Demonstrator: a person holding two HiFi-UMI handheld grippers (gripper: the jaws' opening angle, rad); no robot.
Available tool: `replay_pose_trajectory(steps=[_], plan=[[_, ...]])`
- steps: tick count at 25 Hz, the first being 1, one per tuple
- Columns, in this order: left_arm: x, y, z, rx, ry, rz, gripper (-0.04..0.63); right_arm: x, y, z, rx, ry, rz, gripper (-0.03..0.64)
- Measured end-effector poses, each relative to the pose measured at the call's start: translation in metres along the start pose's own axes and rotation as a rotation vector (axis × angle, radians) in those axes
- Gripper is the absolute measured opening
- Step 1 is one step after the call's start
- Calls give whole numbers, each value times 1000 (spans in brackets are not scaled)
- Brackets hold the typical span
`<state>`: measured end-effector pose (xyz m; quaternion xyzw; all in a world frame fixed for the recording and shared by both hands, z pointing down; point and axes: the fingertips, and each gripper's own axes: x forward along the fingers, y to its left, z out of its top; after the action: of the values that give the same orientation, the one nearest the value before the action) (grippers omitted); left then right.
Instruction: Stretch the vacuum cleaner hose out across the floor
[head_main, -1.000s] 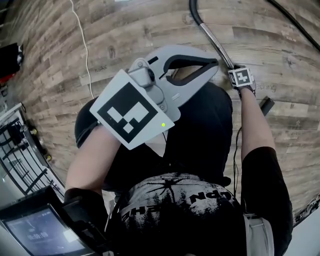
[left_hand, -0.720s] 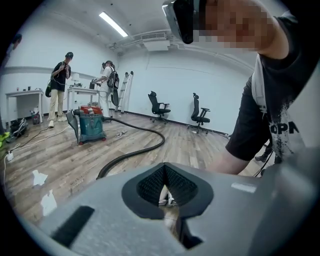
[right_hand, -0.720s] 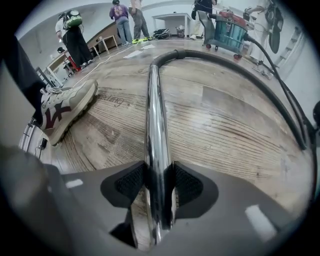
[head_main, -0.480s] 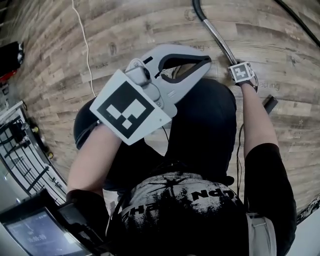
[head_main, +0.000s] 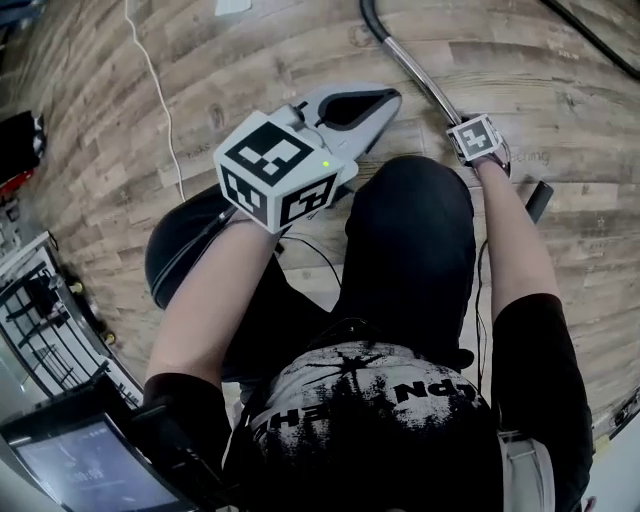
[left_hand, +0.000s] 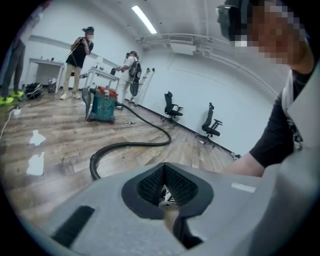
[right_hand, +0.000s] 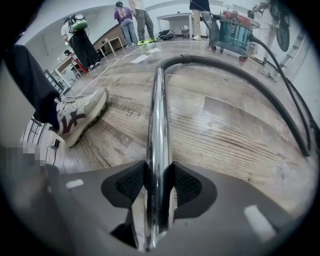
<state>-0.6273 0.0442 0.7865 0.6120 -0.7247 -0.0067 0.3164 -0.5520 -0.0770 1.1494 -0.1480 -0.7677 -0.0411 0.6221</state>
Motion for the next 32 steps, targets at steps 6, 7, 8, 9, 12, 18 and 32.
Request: replay_pose_trajectory(steps=[6, 7, 8, 9, 12, 18, 32], plan=[[56, 69, -50, -353, 32, 77, 57, -38, 17, 12, -10, -35, 118, 176], [66, 77, -56, -419, 27, 80, 67, -47, 10, 9, -19, -12, 94, 176], [75, 83, -62, -490, 19, 81, 85, -56, 2, 3, -29, 24, 55, 176], [85, 87, -70, -562, 8, 77, 105, -64, -8, -3, -43, 57, 12, 176], [114, 91, -96, -744, -11, 52, 158, -85, -12, -11, -54, 110, -16, 175], [172, 91, -154, -1037, -105, 10, 234, -113, -7, 5, -102, 32, -32, 175], [238, 69, -99, -1466, -541, -223, 148, -197, -2, 9, -192, -8, -108, 175]])
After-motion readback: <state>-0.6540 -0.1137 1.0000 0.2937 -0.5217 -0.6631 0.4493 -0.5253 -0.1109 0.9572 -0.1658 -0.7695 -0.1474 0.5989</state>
